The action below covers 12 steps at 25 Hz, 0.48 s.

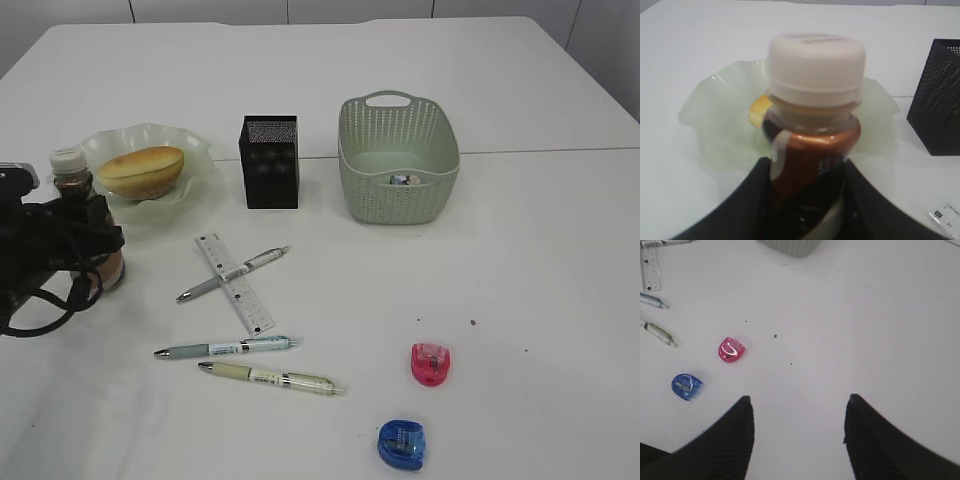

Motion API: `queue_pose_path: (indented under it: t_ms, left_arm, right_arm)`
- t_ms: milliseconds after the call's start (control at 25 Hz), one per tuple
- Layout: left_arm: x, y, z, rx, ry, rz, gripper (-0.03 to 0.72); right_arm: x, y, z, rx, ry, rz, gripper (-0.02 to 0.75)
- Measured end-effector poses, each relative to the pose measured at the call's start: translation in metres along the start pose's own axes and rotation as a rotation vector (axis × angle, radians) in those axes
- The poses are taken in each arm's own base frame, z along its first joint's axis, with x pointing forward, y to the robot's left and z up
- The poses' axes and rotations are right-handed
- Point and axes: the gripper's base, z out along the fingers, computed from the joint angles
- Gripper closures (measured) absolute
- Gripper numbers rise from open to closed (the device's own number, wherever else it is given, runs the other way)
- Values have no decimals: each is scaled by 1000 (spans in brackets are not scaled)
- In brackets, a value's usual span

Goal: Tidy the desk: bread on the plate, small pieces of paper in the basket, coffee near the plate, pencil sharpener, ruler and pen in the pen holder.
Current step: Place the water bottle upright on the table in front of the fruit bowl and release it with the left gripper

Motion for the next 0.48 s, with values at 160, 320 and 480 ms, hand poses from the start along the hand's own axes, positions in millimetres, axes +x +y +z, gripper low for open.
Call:
queue_pose_path:
  t_ms: [160,320,480]
  left_arm:
    - [2,-1,4,4,-16,3,433]
    - [2,-1,5,4,-22,3,433]
    - [4,0,1,3,-18,5,432]
  right_arm:
    - [0,-1,0,12,1,-6,311]
    - [0,-2,0,21,2,-10,311]
    - [0,-2,0,25,2,-13,311]
